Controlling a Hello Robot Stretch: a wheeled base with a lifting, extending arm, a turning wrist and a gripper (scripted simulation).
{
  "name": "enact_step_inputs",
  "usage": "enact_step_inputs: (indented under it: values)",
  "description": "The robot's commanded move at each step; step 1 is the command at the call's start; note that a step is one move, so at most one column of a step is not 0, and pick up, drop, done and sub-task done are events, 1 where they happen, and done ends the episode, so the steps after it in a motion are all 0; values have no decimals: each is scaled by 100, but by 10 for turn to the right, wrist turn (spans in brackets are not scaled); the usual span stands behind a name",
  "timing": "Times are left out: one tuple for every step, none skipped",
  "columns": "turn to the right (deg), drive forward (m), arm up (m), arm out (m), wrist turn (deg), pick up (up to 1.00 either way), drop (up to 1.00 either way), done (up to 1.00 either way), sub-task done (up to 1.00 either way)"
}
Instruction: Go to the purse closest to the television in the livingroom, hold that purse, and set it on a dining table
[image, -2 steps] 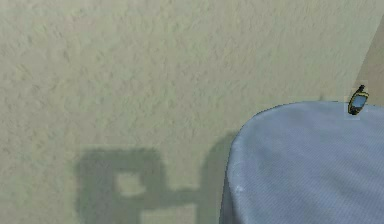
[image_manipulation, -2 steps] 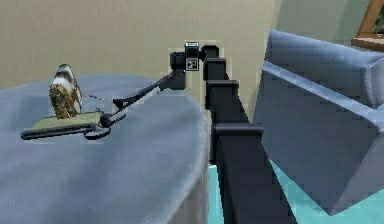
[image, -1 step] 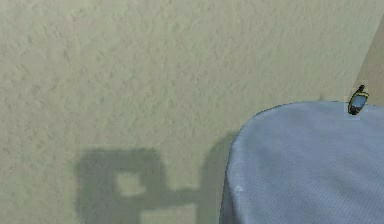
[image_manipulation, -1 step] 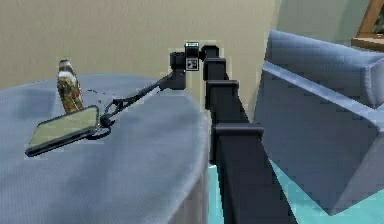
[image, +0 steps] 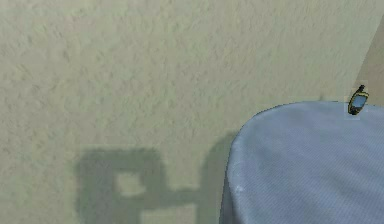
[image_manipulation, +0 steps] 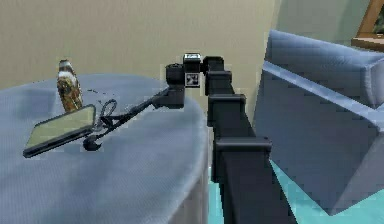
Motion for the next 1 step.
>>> enact_step_inputs:
  values:
    - [0, 0, 0, 0, 0, 0, 0, 100, 0]
